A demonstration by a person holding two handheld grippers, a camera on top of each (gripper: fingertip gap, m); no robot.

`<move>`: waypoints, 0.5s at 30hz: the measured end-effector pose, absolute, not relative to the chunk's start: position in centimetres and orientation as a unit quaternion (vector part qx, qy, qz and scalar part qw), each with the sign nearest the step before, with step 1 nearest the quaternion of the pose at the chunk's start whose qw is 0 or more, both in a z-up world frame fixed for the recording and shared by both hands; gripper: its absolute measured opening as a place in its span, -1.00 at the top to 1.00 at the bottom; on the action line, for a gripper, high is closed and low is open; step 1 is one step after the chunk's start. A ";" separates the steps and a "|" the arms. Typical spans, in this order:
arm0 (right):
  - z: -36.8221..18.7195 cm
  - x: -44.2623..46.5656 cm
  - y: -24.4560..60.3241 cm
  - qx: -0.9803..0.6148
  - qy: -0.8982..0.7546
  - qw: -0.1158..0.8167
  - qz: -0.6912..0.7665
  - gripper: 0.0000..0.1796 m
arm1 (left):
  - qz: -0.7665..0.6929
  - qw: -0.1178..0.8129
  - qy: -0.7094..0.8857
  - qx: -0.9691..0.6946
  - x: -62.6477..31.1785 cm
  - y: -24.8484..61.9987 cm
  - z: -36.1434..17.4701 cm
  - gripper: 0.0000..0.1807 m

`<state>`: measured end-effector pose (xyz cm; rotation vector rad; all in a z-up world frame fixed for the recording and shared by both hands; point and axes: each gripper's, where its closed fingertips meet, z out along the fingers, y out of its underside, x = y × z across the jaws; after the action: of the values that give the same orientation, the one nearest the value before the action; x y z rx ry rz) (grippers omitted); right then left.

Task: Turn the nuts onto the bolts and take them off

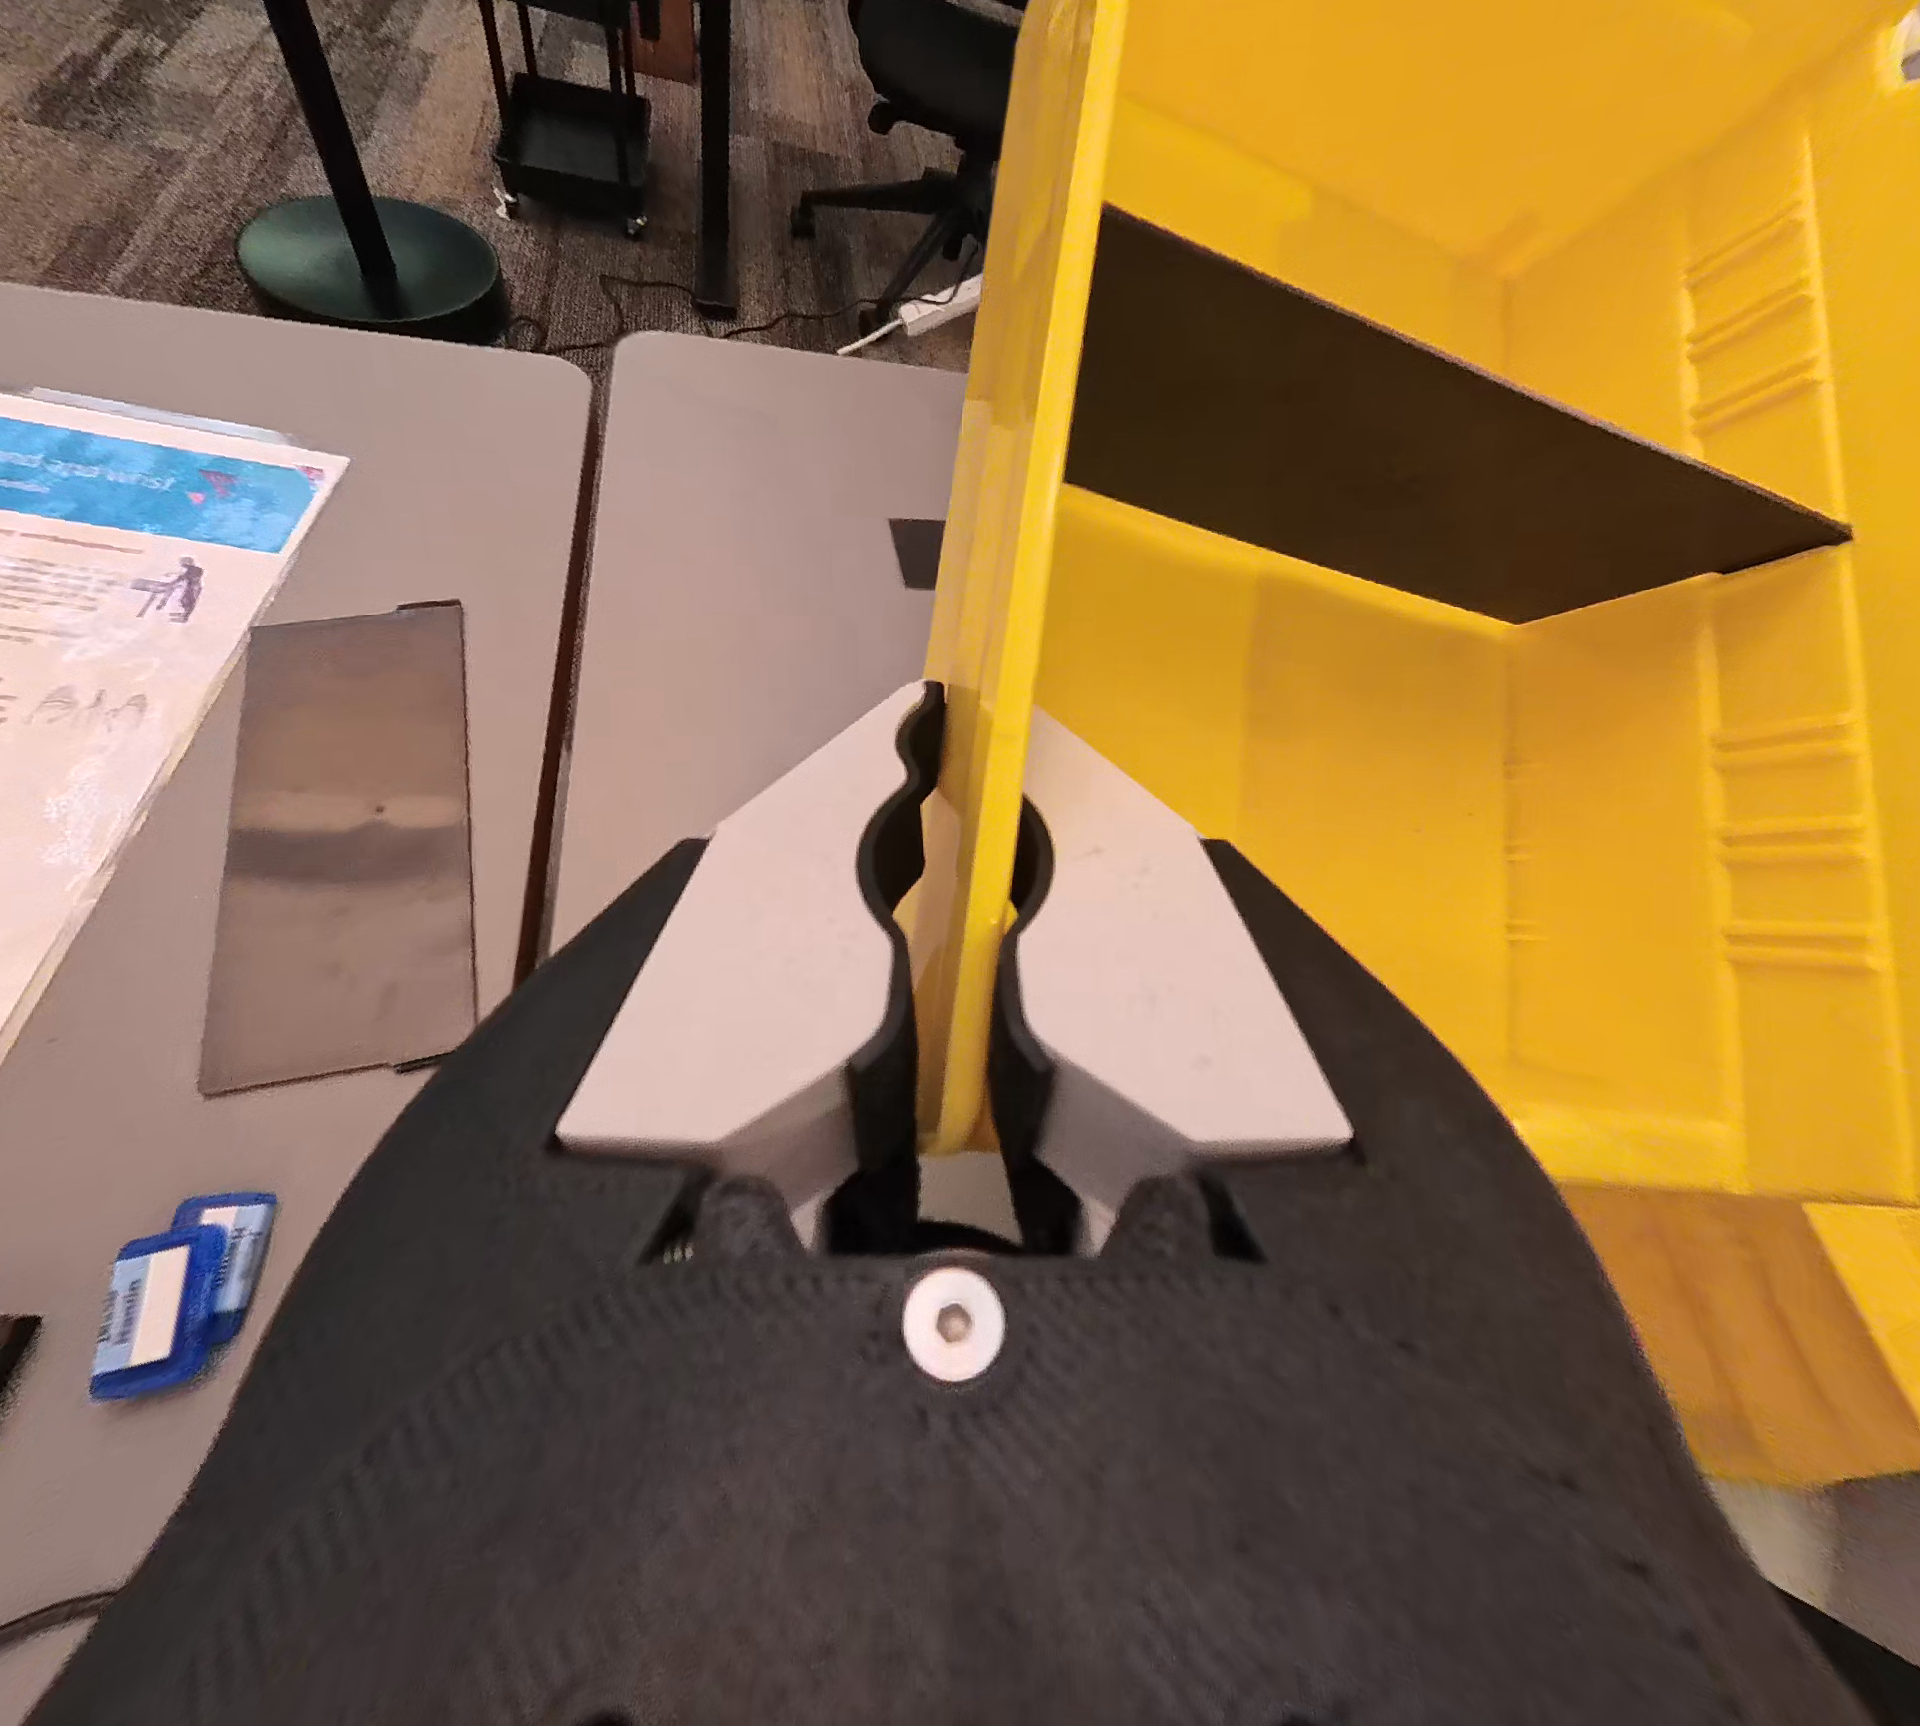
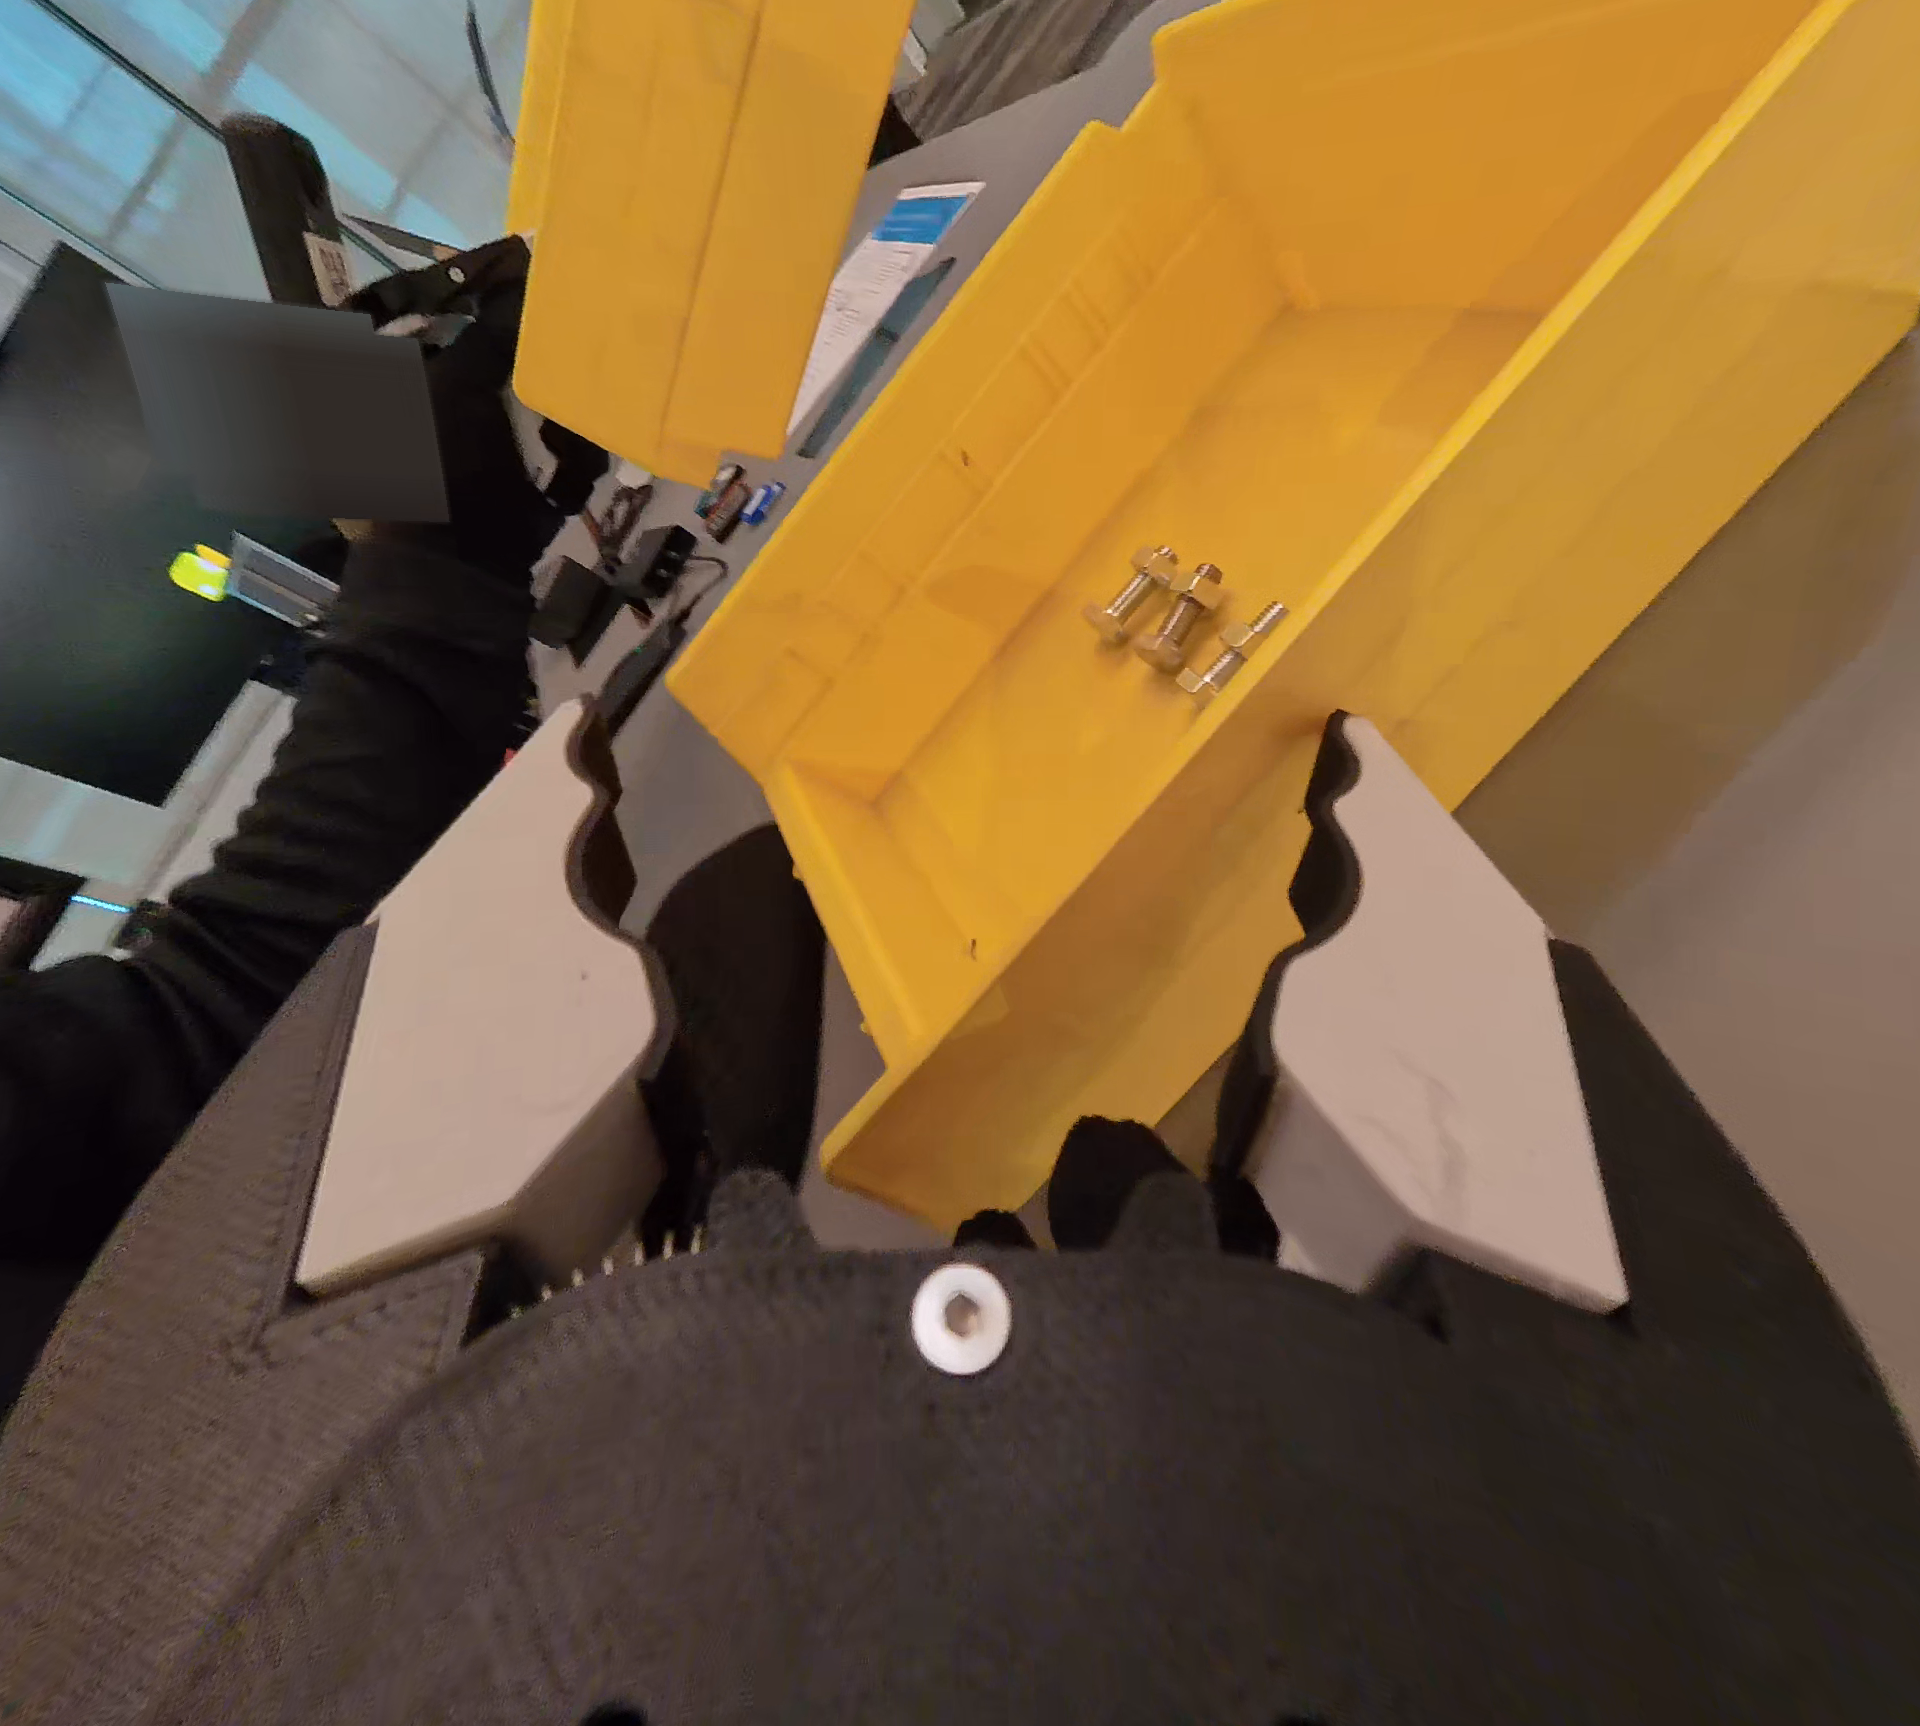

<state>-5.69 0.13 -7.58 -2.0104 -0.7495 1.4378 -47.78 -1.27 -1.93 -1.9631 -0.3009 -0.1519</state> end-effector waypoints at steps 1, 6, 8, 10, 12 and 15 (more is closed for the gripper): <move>-7.4 -6.7 -0.2 -0.744 -0.274 0.273 0.545 -0.46 | -0.063 0.547 -0.127 -0.825 -47.9 -1.5 -1.6 0.98; -7.6 -11.2 -1.1 -0.730 -0.284 0.263 0.563 -0.47 | -0.050 0.563 -0.130 -0.815 -49.0 -2.8 0.6 0.98; -7.8 -12.8 -1.2 -0.726 -0.283 0.263 0.569 -0.48 | -0.045 0.569 -0.132 -0.811 -49.4 -3.4 1.5 0.98; -7.9 -14.4 -1.3 -0.723 -0.287 0.262 0.572 -0.47 | -0.038 0.574 -0.135 -0.807 -49.9 -4.0 2.2 0.98; -8.1 -16.0 -1.1 -0.721 -0.288 0.259 0.574 -0.46 | -0.031 0.579 -0.138 -0.803 -50.3 -4.6 2.9 0.98; -8.3 -18.4 -0.8 -0.718 -0.291 0.257 0.578 -0.44 | -0.024 0.584 -0.142 -0.799 -50.9 -5.4 3.6 0.99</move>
<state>-18.37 -0.75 -8.30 -1.9488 -0.7898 1.5673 -50.91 -5.35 3.63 -1.8638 -0.3321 -0.0557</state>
